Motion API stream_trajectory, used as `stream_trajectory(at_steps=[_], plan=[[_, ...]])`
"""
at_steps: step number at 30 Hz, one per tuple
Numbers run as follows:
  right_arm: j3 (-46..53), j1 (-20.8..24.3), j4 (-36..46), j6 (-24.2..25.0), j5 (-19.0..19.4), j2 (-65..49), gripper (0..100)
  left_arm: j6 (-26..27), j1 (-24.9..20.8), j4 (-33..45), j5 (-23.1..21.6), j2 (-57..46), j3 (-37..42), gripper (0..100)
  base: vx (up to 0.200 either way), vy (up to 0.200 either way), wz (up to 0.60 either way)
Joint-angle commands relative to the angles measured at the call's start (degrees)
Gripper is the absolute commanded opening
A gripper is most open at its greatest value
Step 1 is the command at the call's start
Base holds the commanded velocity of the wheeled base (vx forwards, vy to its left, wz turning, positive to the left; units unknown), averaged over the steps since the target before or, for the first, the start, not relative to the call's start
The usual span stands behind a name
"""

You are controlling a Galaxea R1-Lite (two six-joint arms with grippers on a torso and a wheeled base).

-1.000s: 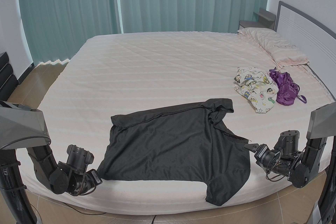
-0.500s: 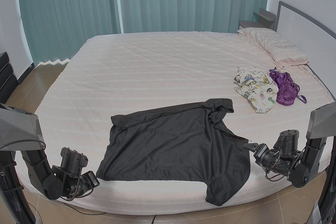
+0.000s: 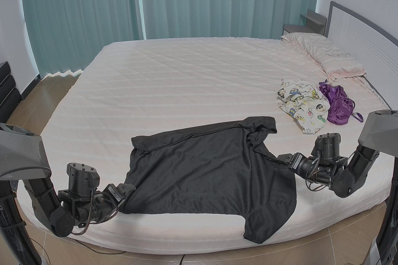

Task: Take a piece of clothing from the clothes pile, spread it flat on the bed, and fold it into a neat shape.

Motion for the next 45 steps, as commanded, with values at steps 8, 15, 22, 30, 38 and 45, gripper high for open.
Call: stream_trajectory(at_steps=[8,15,22,30,38,45], plan=[[-19.95,5.66,14.08,-17.46,-10.48,8.36,100,-7.74,-1.48,-10.19,-4.18,5.10,0.62,100,0.000,0.000,0.00],[-21.54,5.66,14.26,-17.90,-11.19,10.29,100,-9.41,-1.30,-14.41,-2.59,6.07,1.14,100,0.000,0.000,0.00],[-26.19,5.75,14.87,-21.07,-14.00,13.37,100,-10.20,-1.12,-14.68,-2.42,6.24,1.50,100,0.086,0.000,0.00],[-30.15,6.01,14.96,-22.12,-16.81,16.53,100,-10.72,-0.60,-14.76,-1.10,6.68,1.50,100,0.025,0.000,0.00],[-31.12,7.51,14.87,-22.03,-16.81,18.29,100,-10.46,-0.68,-15.03,-0.92,7.74,1.50,100,0.150,0.000,0.00],[-32.17,7.51,14.96,-22.03,-16.99,19.96,100,-10.28,-0.77,-15.03,-0.92,7.82,1.41,100,0.000,0.000,0.00]])
